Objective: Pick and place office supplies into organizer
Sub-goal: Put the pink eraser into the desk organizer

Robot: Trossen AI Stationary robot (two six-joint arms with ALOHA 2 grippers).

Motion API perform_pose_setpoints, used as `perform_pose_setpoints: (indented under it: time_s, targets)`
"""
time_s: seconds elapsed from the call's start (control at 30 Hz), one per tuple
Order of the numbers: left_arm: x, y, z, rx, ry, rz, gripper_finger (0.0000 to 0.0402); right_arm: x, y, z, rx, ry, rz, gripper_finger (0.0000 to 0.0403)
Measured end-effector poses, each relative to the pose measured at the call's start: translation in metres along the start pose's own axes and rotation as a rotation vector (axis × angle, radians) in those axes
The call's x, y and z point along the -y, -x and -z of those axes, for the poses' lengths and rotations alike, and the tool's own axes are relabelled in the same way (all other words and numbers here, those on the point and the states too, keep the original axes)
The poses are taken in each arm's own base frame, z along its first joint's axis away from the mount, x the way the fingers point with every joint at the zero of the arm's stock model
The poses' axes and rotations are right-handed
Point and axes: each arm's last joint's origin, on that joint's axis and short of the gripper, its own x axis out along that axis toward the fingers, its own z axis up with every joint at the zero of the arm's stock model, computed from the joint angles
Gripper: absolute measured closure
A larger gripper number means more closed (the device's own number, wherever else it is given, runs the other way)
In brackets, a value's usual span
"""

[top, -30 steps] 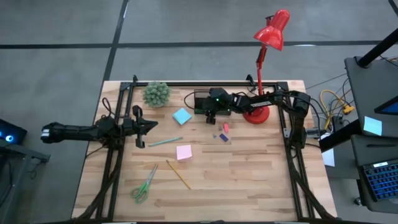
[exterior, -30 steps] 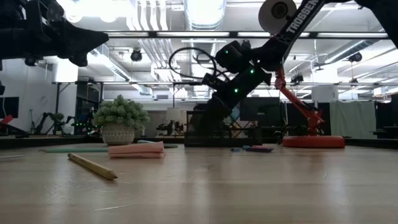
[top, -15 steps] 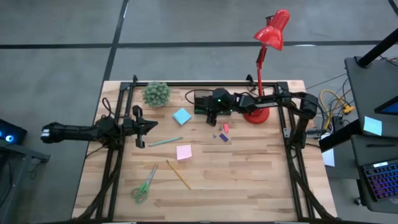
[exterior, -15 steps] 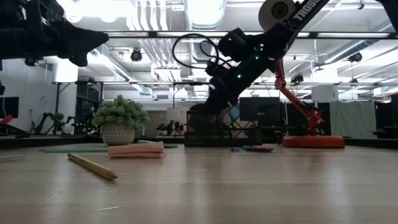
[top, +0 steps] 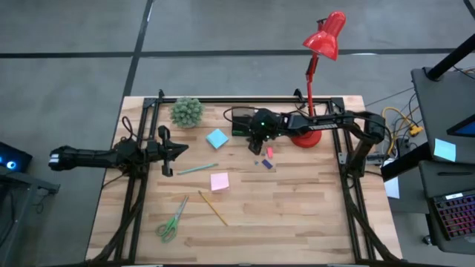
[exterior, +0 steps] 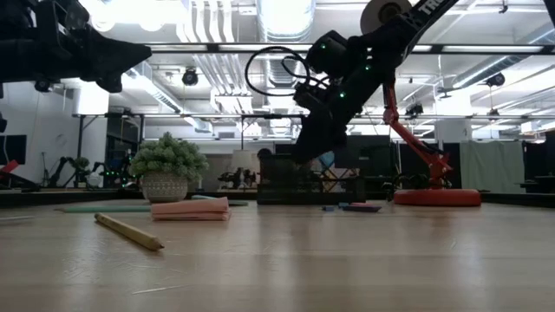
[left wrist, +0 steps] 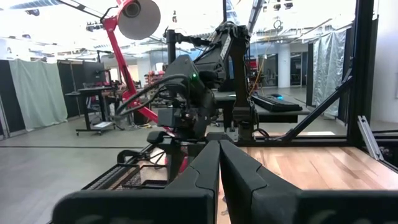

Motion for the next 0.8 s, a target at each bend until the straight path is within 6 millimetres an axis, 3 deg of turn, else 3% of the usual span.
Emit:
perform_pose_setpoints:
  time_s: [0.33, 0.8]
  targets:
    - [0.0, 0.0, 0.0, 0.0, 0.0, 0.0, 0.0402, -0.003, 0.011, 0.017, -0.192, -0.19, 0.039, 0.0253]
    - [0.0, 0.0, 0.0, 0.0, 0.0, 0.0, 0.0402, -0.009, 0.016, 0.036, -0.363, -0.262, 0.117, 0.0256]
